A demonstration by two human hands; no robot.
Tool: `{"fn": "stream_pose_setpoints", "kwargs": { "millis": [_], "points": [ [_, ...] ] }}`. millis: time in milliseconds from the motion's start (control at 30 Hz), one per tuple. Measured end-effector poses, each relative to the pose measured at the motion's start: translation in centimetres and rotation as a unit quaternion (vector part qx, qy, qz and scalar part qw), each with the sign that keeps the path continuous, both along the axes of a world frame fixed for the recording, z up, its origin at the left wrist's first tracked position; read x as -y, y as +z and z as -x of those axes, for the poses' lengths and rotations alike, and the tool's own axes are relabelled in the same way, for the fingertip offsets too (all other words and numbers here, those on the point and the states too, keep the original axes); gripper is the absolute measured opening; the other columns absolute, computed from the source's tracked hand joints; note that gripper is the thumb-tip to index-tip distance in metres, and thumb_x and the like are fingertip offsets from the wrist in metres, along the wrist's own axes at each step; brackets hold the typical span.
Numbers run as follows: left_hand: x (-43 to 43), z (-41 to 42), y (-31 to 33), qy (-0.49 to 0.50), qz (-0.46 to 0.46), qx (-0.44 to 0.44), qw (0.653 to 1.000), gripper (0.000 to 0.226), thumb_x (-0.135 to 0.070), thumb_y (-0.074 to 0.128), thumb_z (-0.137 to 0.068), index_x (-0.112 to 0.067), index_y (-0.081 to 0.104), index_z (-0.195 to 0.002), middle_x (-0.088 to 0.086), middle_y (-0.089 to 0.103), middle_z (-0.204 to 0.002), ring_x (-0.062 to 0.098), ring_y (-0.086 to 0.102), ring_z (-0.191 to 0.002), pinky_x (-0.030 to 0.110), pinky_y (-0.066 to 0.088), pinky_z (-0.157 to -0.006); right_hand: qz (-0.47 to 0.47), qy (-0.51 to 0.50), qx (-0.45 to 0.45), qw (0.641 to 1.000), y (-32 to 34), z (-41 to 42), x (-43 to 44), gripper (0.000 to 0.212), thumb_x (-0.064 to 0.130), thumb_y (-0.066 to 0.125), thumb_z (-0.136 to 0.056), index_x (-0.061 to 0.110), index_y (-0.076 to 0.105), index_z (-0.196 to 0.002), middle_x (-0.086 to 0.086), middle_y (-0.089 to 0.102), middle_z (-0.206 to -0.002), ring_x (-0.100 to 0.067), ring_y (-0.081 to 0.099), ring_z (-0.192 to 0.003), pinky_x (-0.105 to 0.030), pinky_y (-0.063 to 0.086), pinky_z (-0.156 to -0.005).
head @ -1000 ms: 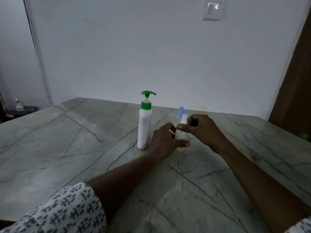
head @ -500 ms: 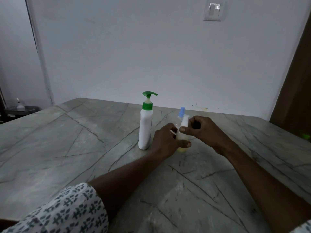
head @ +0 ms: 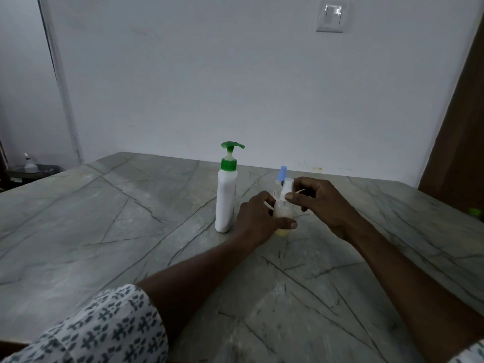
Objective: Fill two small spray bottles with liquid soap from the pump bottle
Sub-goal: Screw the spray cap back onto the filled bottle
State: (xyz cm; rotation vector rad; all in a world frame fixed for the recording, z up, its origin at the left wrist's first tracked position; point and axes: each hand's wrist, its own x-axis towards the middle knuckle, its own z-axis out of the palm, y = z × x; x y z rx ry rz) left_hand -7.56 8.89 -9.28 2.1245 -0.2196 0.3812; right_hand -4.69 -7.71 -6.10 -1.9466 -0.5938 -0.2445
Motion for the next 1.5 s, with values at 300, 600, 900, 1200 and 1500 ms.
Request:
{"fn": "stream_pose_setpoints", "kwargs": {
  "millis": [300,600,900,1200,1500],
  "points": [
    [0.2,0.0,0.0,0.009,-0.017,0.012,1.0,0.052,-0.042,0.086,-0.067,-0.021,0.055,-0.103,-0.007,0.061,-0.093,0.01,0.059,-0.081,0.017,0.041,-0.06,0.011,-0.081,0.06,0.995,-0.7,-0.2,-1.1,0.028,0.03,0.079,-0.075,0.004,0.067,-0.077,-0.001,0.057,-0.063,-0.013,0.048,-0.059,-0.028,0.042,-0.059],
    [0.1,0.2,0.1,0.004,-0.007,0.004,1.0,0.05,-0.041,0.086,-0.067,-0.024,0.052,-0.099,-0.007,0.061,-0.094,0.006,0.057,-0.078,0.017,0.039,-0.058,0.008,-0.004,0.017,1.0,-0.2,0.1,0.0,0.018,0.018,0.066,-0.088,0.014,0.073,-0.104,-0.008,0.072,-0.097,-0.002,0.058,-0.069,-0.025,0.048,-0.062],
    [0.2,0.3,0.2,0.01,-0.01,0.008,1.0,0.05,-0.041,0.086,-0.068,-0.023,0.052,-0.1,-0.005,0.061,-0.094,0.01,0.058,-0.08,0.018,0.04,-0.059,0.046,-0.046,0.059,0.996,-0.5,0.0,-0.5,0.017,0.026,0.069,-0.086,0.009,0.072,-0.088,-0.015,0.068,-0.079,-0.018,0.057,-0.067,-0.039,0.049,-0.065],
    [0.4,0.5,-0.1,0.011,0.007,0.004,1.0,0.055,-0.042,0.087,-0.065,-0.02,0.056,-0.104,-0.004,0.065,-0.091,0.002,0.055,-0.071,0.017,0.037,-0.055,0.022,-0.024,0.046,0.998,-0.7,0.4,-0.3,0.003,0.022,0.072,-0.084,0.02,0.071,-0.082,-0.009,0.062,-0.07,-0.009,0.052,-0.058,-0.022,0.046,-0.054],
    [-0.1,0.7,0.2,-0.018,-0.007,-0.064,0.998,0.087,-0.043,0.089,-0.062,-0.018,0.048,-0.134,0.001,0.061,-0.121,0.012,0.059,-0.103,0.021,0.048,-0.075,-0.009,-0.115,0.056,0.992,1.0,-0.3,1.6,0.017,0.029,0.07,-0.085,0.013,0.069,-0.079,-0.005,0.059,-0.064,-0.014,0.05,-0.058,-0.032,0.044,-0.059]
  ]
}}
